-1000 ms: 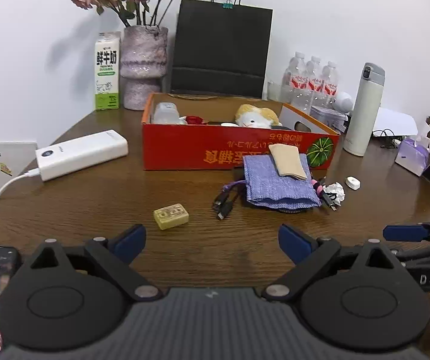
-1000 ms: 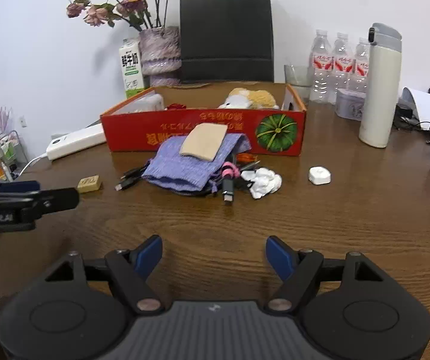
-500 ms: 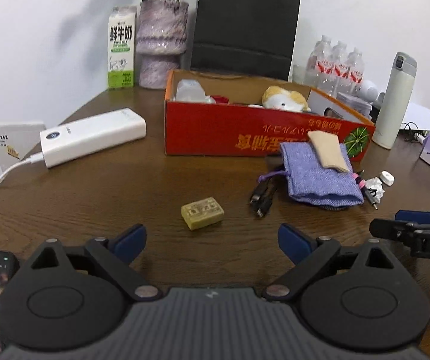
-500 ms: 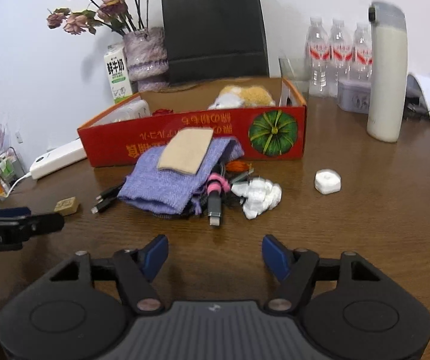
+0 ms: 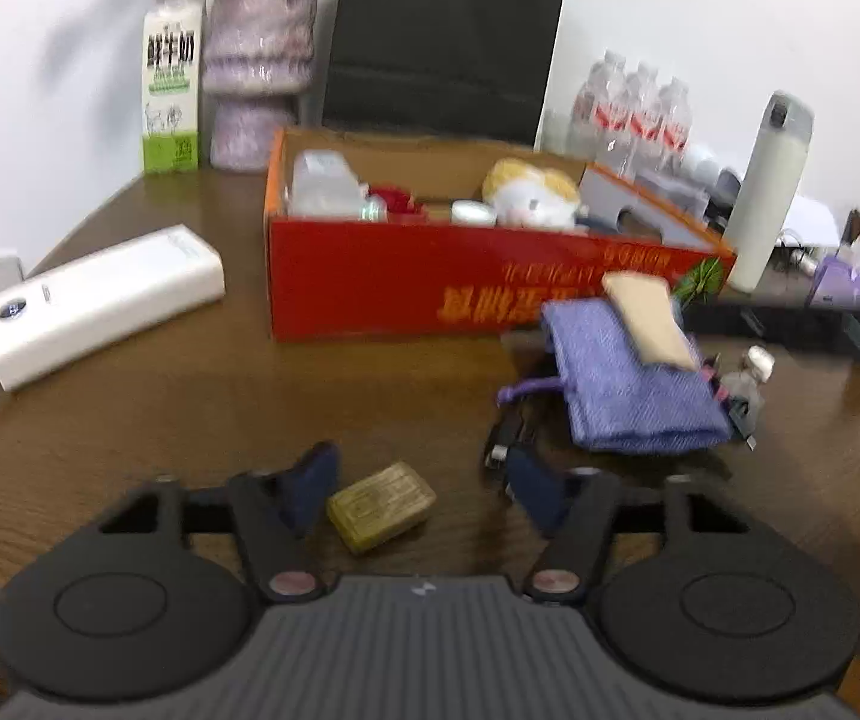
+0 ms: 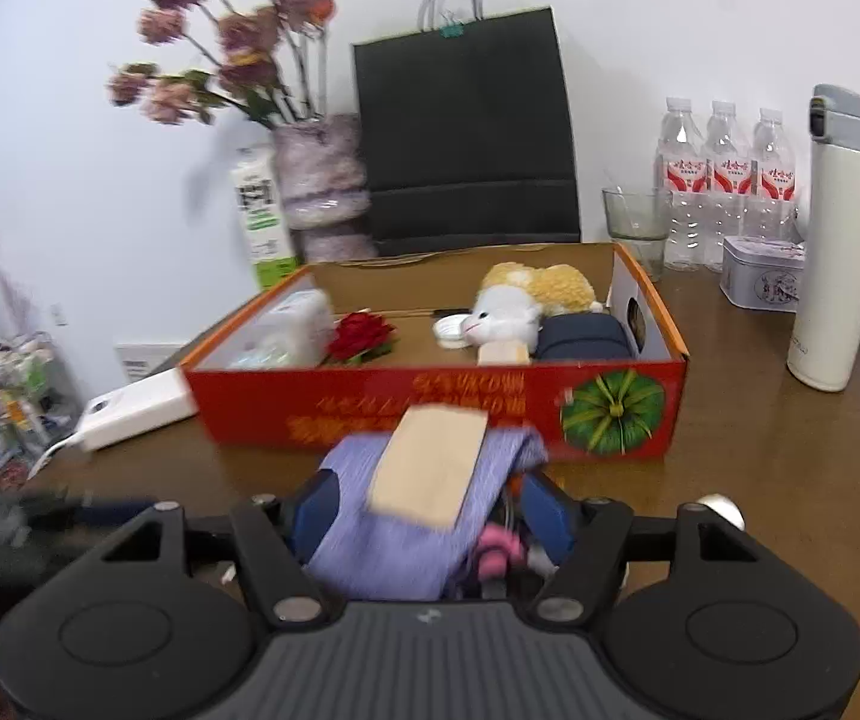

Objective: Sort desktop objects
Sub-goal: 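Grasp the yellow soap bar with the left tool while the right tool grasps the beige rolled item, then carry the soap bar with the left tool while the right tool carries the beige roll into the box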

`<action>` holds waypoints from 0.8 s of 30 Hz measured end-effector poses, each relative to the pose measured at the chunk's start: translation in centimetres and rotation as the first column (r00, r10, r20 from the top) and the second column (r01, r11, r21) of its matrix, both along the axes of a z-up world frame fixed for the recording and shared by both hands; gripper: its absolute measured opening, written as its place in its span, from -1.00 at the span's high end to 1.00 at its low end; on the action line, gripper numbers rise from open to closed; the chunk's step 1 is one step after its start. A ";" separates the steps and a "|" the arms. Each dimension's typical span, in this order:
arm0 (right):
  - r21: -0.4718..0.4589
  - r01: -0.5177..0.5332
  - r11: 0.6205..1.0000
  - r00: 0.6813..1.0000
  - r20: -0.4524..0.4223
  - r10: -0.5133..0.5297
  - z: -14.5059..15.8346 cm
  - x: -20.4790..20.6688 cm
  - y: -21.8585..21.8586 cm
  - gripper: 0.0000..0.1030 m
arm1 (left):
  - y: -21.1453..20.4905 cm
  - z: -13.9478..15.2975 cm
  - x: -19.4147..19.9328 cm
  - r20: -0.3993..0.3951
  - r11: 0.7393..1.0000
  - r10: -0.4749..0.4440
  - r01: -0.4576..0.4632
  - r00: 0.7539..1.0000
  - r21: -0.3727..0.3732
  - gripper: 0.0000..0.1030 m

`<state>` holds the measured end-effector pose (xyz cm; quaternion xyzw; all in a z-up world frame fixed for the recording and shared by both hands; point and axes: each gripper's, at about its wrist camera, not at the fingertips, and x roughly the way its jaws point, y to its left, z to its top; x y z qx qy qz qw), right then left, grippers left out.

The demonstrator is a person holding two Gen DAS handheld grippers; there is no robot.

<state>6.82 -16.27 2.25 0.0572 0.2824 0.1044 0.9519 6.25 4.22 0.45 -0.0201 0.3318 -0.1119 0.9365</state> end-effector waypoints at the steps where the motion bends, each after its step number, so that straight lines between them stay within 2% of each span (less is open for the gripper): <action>1: -0.016 -0.002 1.000 1.000 -0.009 0.001 -0.4 1.2 0.6 -0.13 | -0.2 -0.1 -0.2 0.013 1.000 0.003 -0.004 1.000 0.030 -0.01; 2: -0.029 -0.001 1.000 1.000 -0.025 0.000 -0.9 2.0 1.0 0.18 | -0.4 -0.1 -0.4 0.021 0.998 0.009 -0.010 1.000 0.060 0.21; 3: -0.049 -0.004 0.999 0.999 -0.047 0.001 -1.4 2.9 1.6 0.36 | -0.3 -0.1 -0.6 0.025 0.997 0.015 -0.016 1.000 0.077 0.33; 5: -0.083 0.008 0.997 0.999 -0.041 -0.011 -2.1 3.1 2.4 0.70 | 0.2 0.0 -0.9 0.017 0.999 0.013 -0.014 1.000 0.051 0.37; 7: -0.071 0.009 0.997 0.999 -0.034 -0.011 -2.0 2.3 2.7 0.82 | 0.8 0.3 -1.6 0.012 0.999 0.031 -0.031 0.999 0.024 0.45; 10: -0.045 -0.006 0.999 1.000 -0.015 0.005 -1.3 -0.2 2.6 0.83 | 1.3 0.9 -3.3 0.013 0.999 0.052 -0.052 0.999 -0.009 0.50; 15: -0.021 -0.035 0.999 0.999 0.007 0.035 -0.6 -6.3 2.2 0.83 | 0.9 1.7 -7.3 0.004 0.993 0.045 -0.045 0.999 -0.110 0.50; 20: -0.028 -0.061 0.998 0.998 0.004 0.061 -0.6 -12.1 1.7 0.83 | -0.7 2.9 -10.4 0.036 0.993 0.006 -0.002 0.999 -0.118 0.50; 24: -0.020 -0.056 0.998 0.998 0.040 0.057 1.0 -14.2 1.1 0.83 | -1.2 4.8 -10.7 0.079 0.990 -0.007 0.018 0.997 -0.141 0.51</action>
